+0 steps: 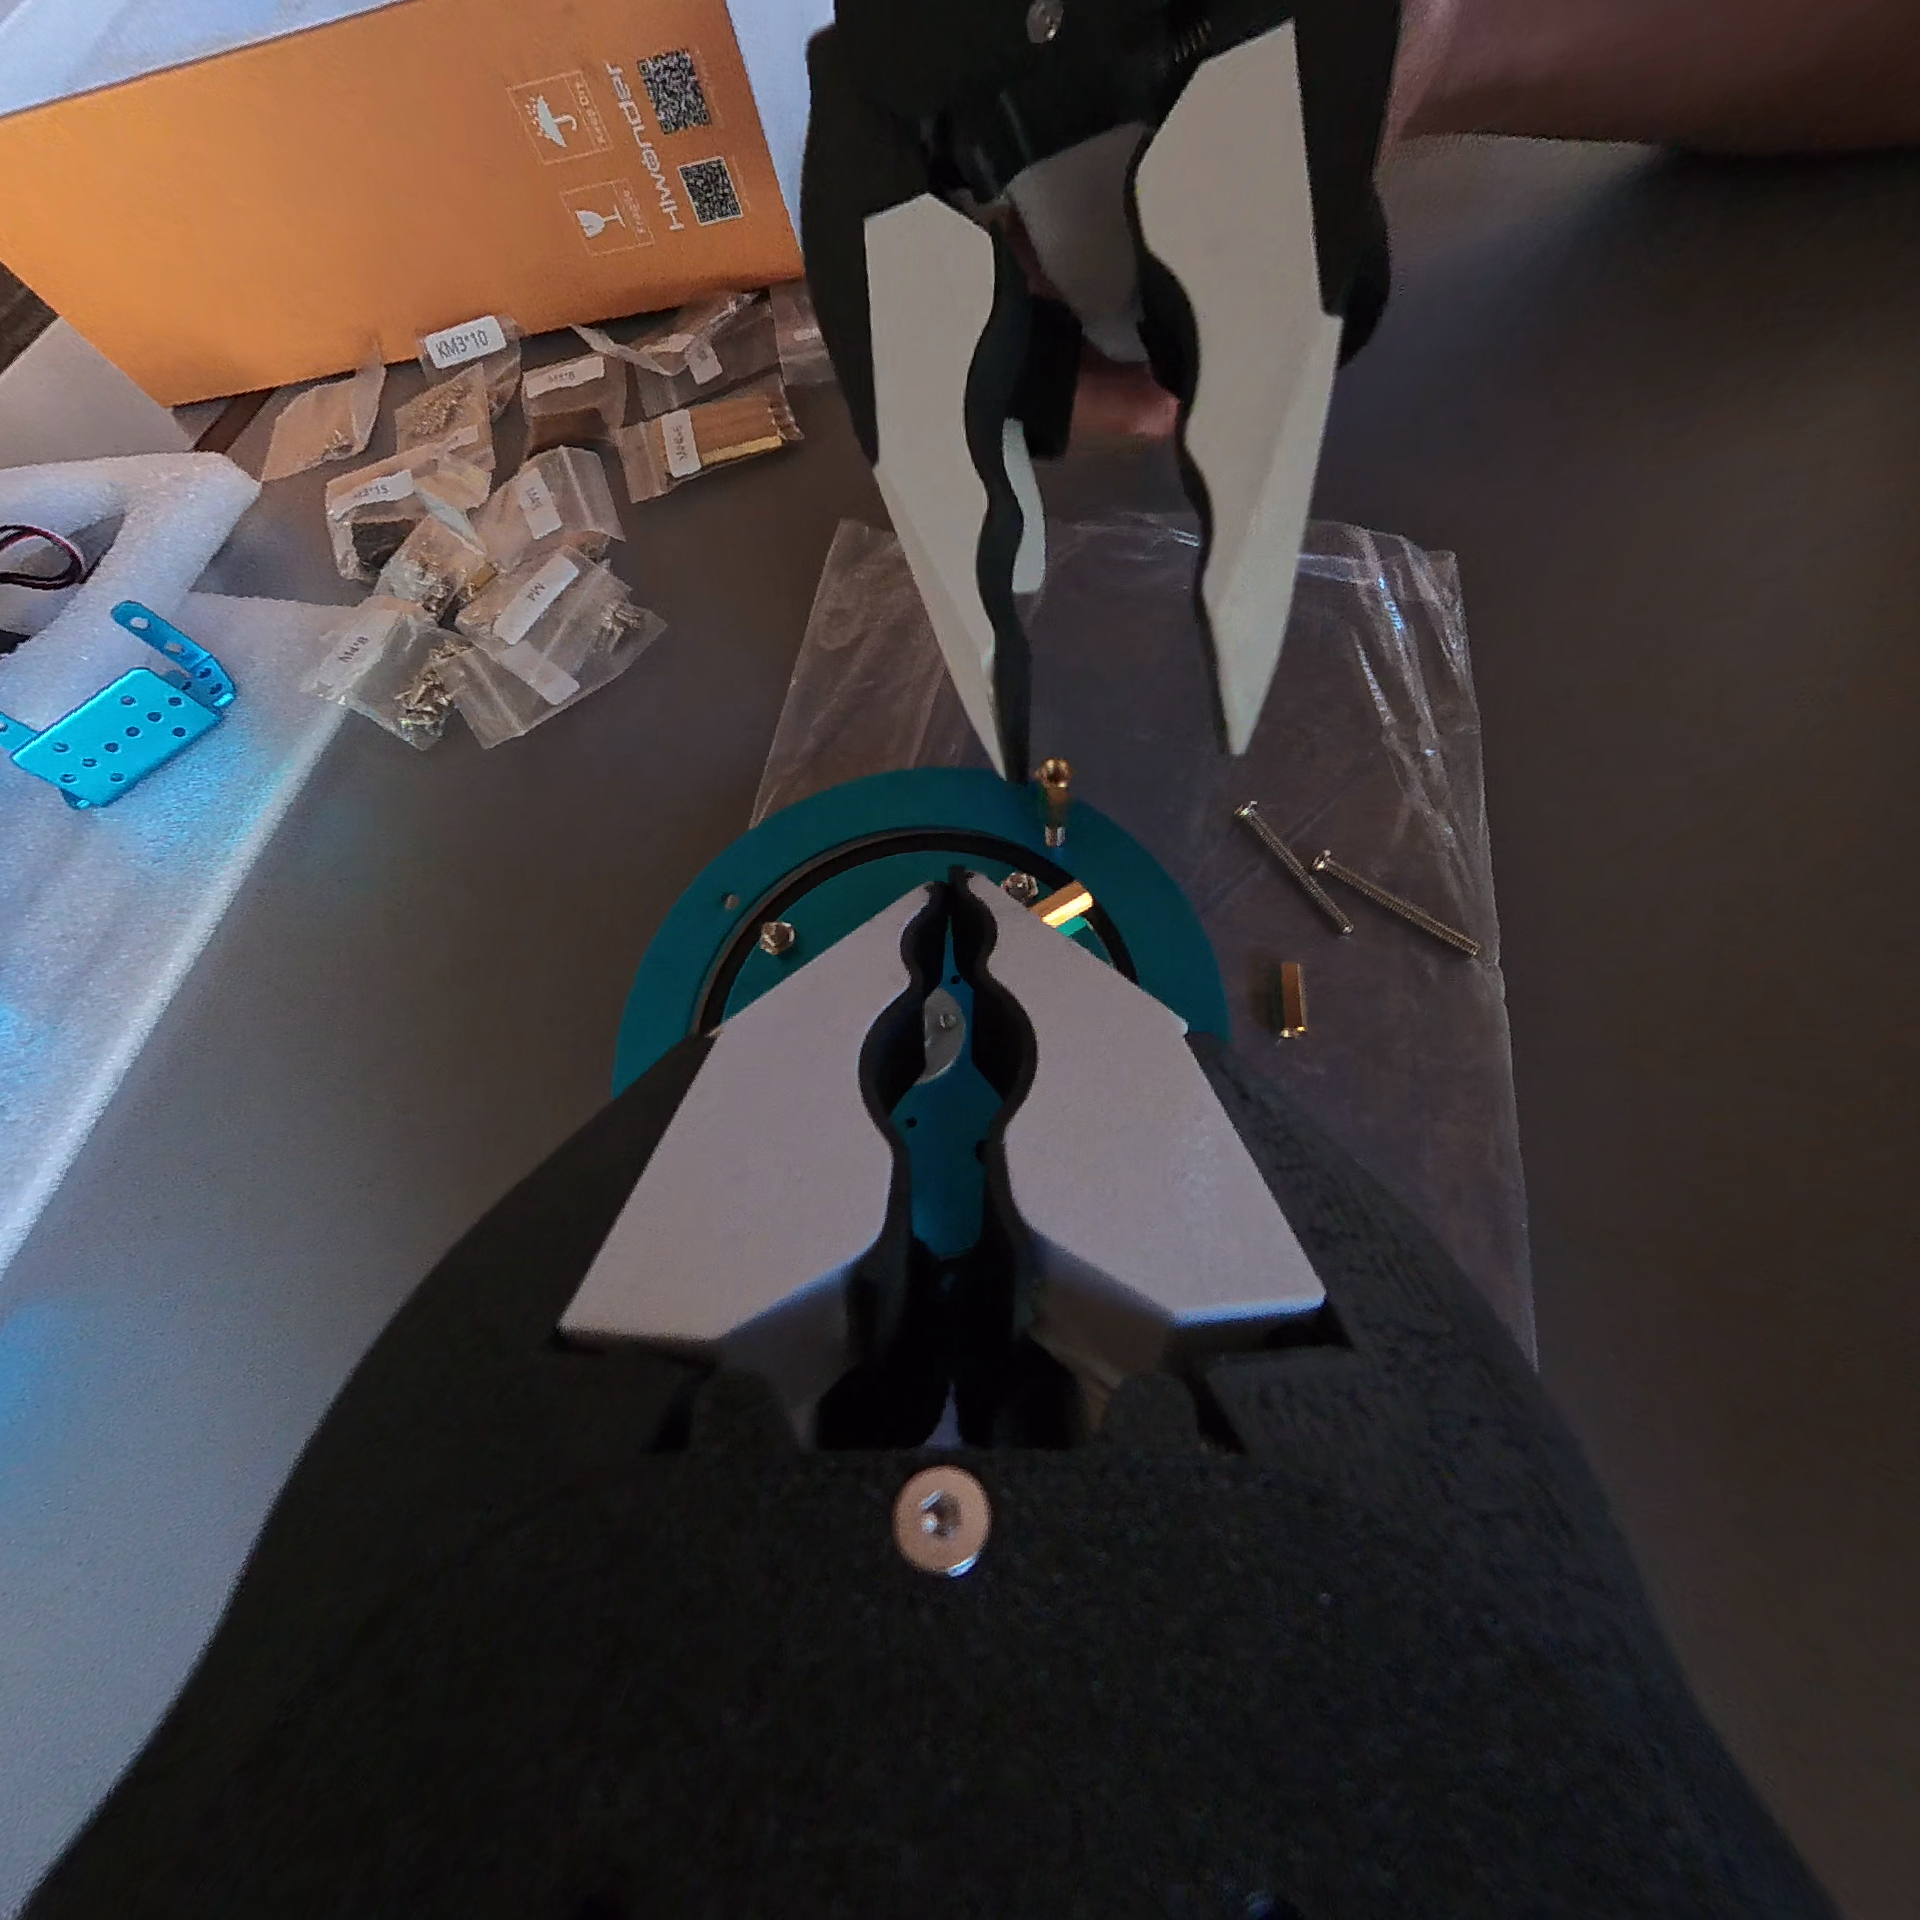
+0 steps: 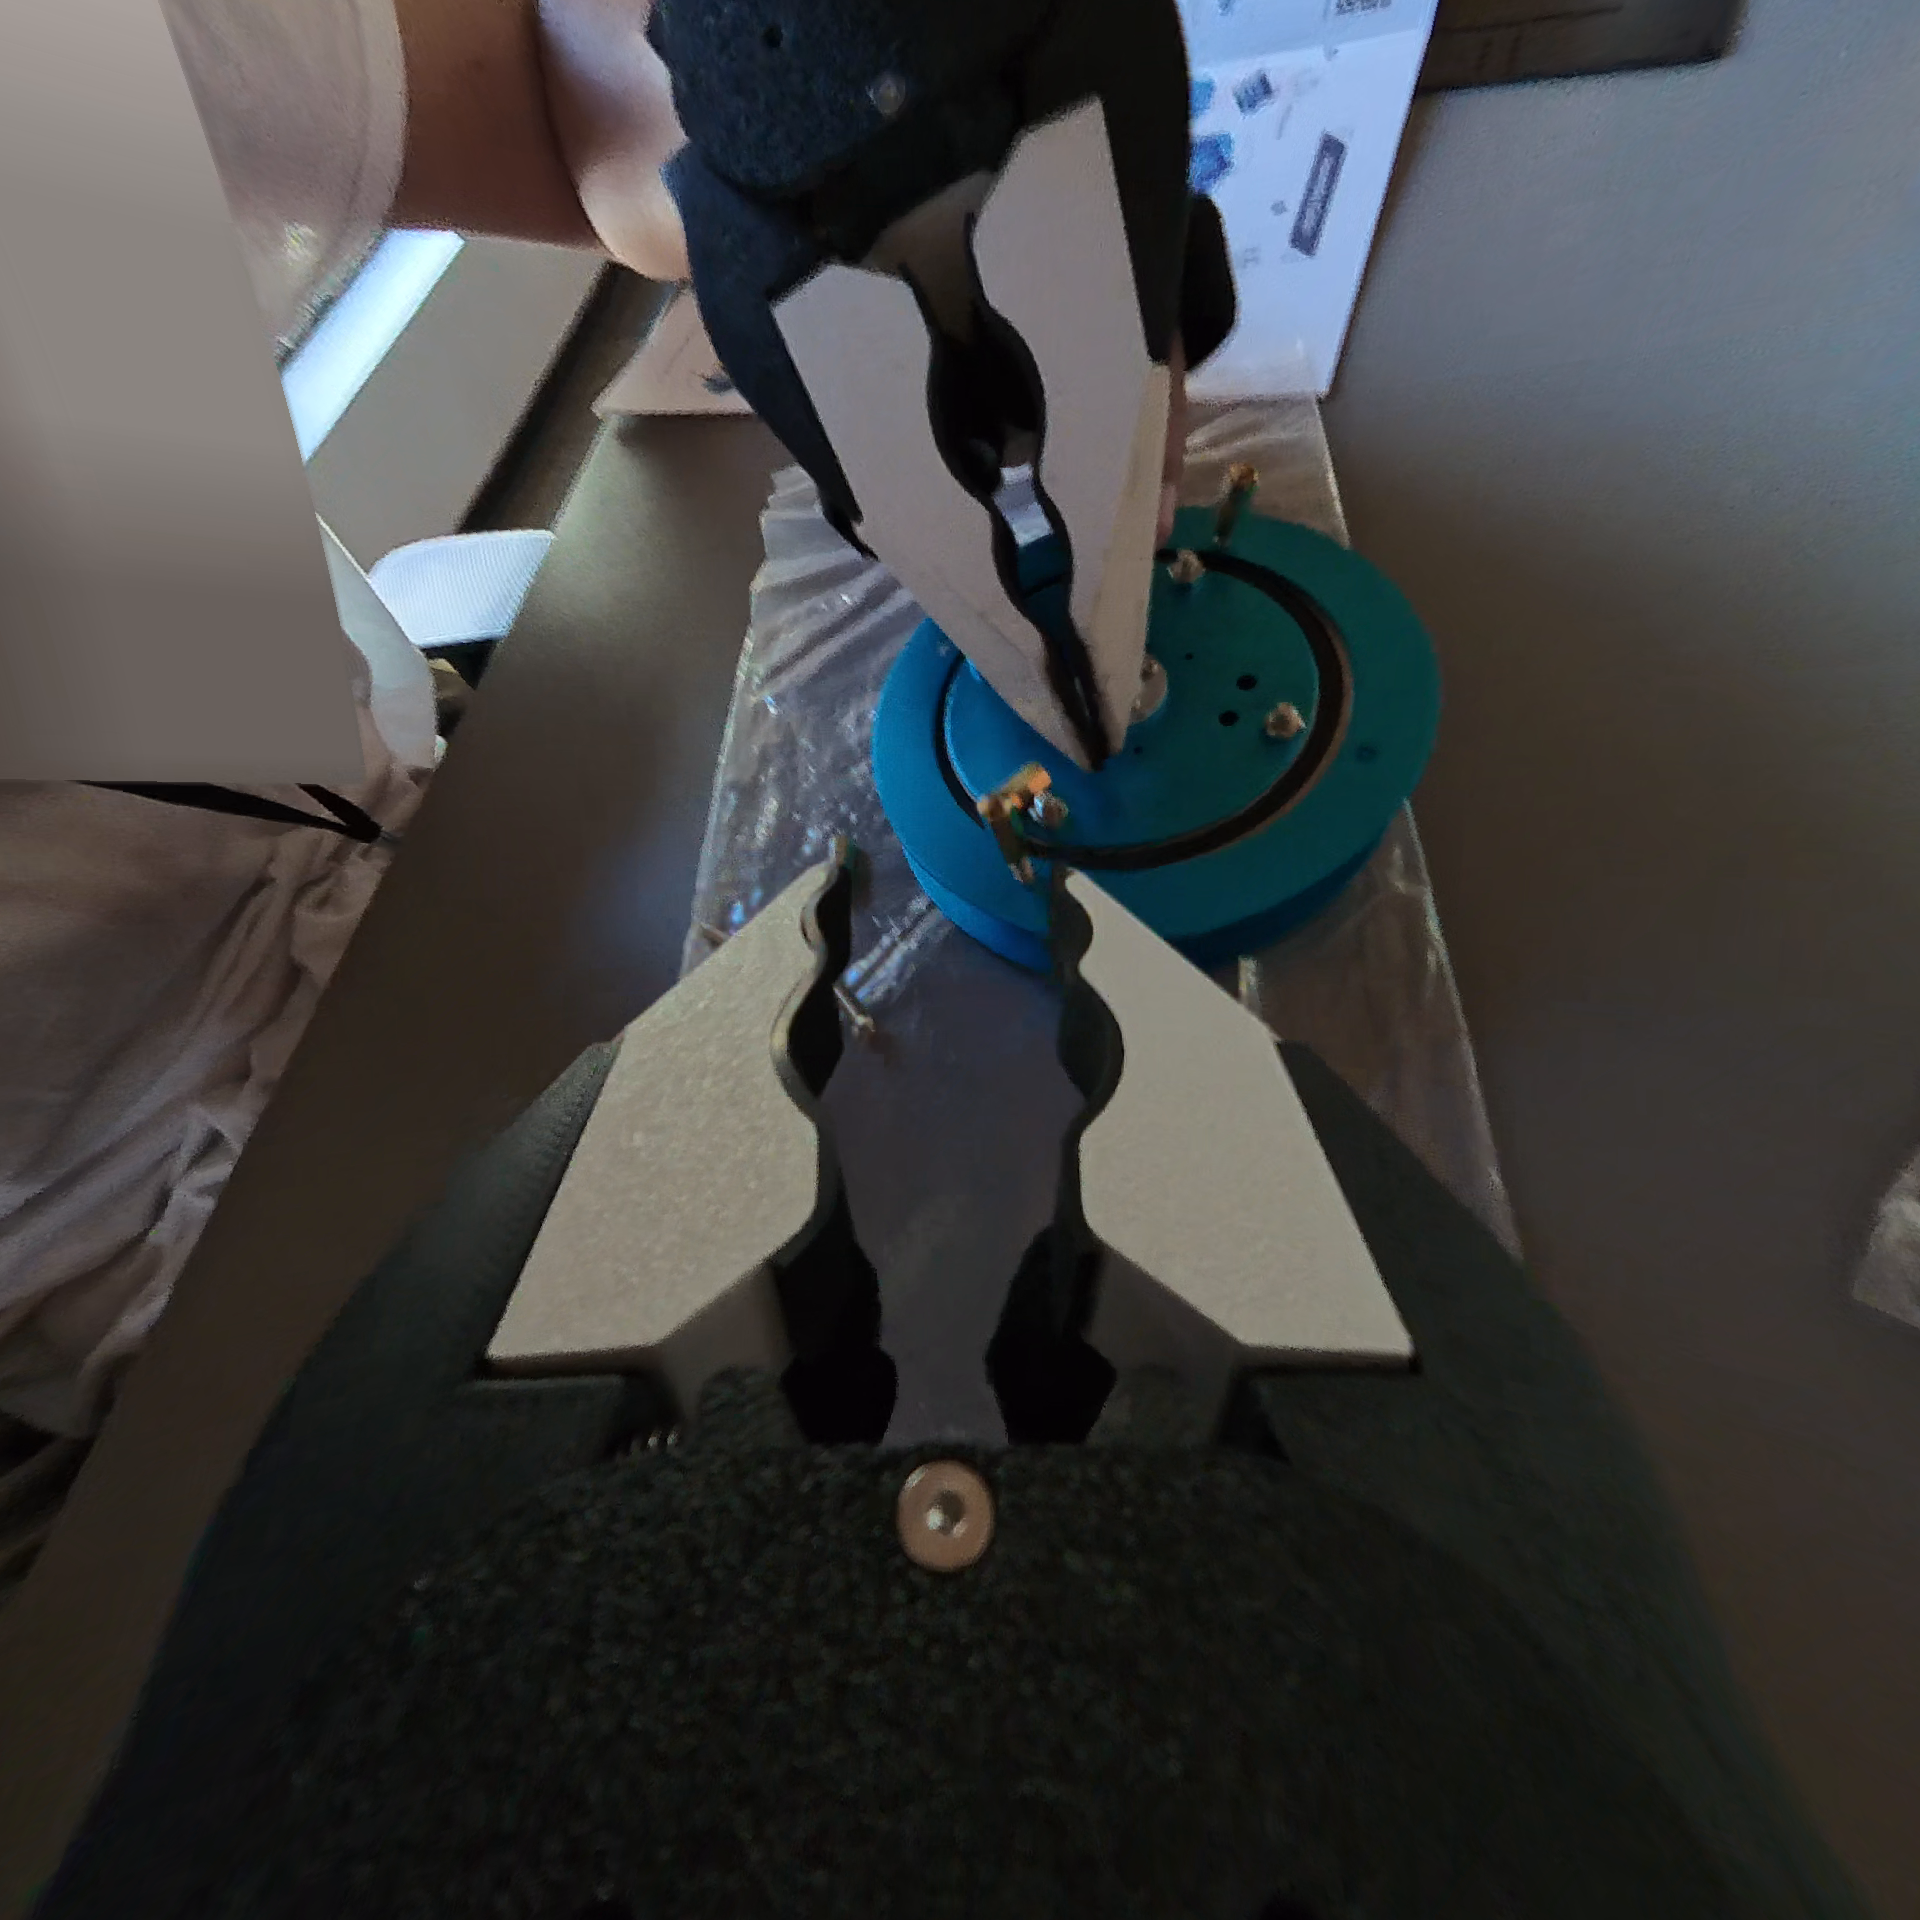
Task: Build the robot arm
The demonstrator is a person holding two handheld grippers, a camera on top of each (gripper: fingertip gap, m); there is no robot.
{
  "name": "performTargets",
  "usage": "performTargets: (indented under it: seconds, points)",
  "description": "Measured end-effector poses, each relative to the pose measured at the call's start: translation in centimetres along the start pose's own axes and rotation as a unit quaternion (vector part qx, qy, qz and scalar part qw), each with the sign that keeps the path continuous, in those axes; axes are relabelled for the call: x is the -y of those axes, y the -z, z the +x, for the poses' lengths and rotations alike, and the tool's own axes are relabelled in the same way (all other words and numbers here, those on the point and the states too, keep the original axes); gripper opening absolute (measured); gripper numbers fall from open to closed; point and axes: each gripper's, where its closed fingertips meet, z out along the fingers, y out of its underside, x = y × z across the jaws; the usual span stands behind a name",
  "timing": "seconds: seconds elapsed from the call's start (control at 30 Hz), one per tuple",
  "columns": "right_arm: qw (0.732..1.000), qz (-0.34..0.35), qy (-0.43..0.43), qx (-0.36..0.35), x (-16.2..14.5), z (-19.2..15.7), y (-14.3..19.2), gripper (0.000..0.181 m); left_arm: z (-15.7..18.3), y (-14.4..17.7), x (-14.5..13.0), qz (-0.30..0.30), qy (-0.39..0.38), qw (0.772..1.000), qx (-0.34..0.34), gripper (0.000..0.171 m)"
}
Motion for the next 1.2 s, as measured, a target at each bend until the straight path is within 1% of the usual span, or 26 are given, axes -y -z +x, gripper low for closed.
performTargets:
  seconds: [0.03, 0.13, 0.2, 0.23, 0.33, 0.43, 0.5, 0.57, 0.63, 0.73, 0.8, 0.87, 0.97, 1.03, 1.13, 1.2]
  points:
    - [1.000, -0.003, 0.001, -0.007, -0.1, 0.3, 0.3, 0.036, 0.0, 0.0, 0.0, 0.000, -0.001, 1.000, 0.001, 0.000]
    - [1.000, 0.026, 0.013, -0.005, 0.8, 0.1, 0.4, 0.035, 0.0, 0.0, 0.0, 0.000, -0.003, 1.000, 0.004, 0.000]
    - [0.999, 0.035, 0.022, 0.001, 1.1, -0.3, -0.2, 0.048, 0.0, 0.0, 0.0, 0.000, -0.003, 1.000, 0.004, 0.000]
    - [0.999, 0.035, 0.025, 0.006, 1.1, -0.5, -0.6, 0.051, 0.0, 0.0, 0.0, 0.000, -0.002, 1.000, 0.003, 0.000]
    - [0.999, 0.024, 0.017, 0.024, 0.8, -1.1, -0.6, 0.048, 0.0, 0.0, 0.0, 0.000, -0.001, 1.000, 0.003, 0.000]
    - [1.000, 0.022, 0.009, 0.018, 0.8, -0.7, 0.5, 0.035, 0.0, 0.1, 0.0, 0.000, 0.000, 1.000, 0.003, 0.000]
    - [1.000, 0.025, 0.011, 0.005, 0.9, -0.3, 1.1, 0.034, 0.0, 0.0, 0.0, 0.000, 0.000, 1.000, 0.002, 0.000]
    - [0.999, 0.044, 0.019, 0.003, 1.6, -0.3, 1.1, 0.035, 0.0, 0.1, 0.0, 0.000, -0.001, 1.000, 0.002, 0.000]
    - [0.998, 0.054, 0.029, 0.007, 1.9, -0.7, 0.5, 0.043, 0.0, 0.1, 0.0, 0.000, -0.001, 1.000, 0.002, 0.000]
    - [0.999, 0.039, 0.030, 0.020, 1.4, -1.2, -0.4, 0.048, 0.0, 0.0, -0.1, 0.000, -0.001, 1.000, 0.001, 0.000]
    - [0.999, 0.024, 0.018, 0.024, 0.9, -1.2, -0.2, 0.044, 0.0, 0.0, -0.1, -0.001, -0.001, 1.000, 0.002, 0.000]
    - [0.999, 0.025, 0.009, 0.025, 0.9, -1.0, 0.5, 0.035, 0.0, 0.0, -0.1, -0.002, -0.002, 1.000, 0.004, 0.000]
    - [0.999, 0.044, 0.015, 0.006, 1.5, -0.3, 1.1, 0.035, -0.1, 0.0, 0.0, 0.000, -0.002, 1.000, 0.007, 0.000]
    - [0.999, 0.042, 0.020, 0.002, 1.4, -0.3, 0.8, 0.036, -0.3, 0.1, 0.0, 0.000, -0.005, 1.000, 0.011, 0.000]
    - [0.999, 0.029, 0.020, 0.009, 0.8, -0.5, -0.1, 0.040, -0.7, 0.5, 0.6, 0.013, 0.003, 1.000, 0.017, 0.009]
    - [1.000, 0.020, 0.021, 0.009, 0.4, -0.4, -0.2, 0.042, -0.7, 1.1, 1.3, 0.025, 0.012, 1.000, 0.006, 0.015]
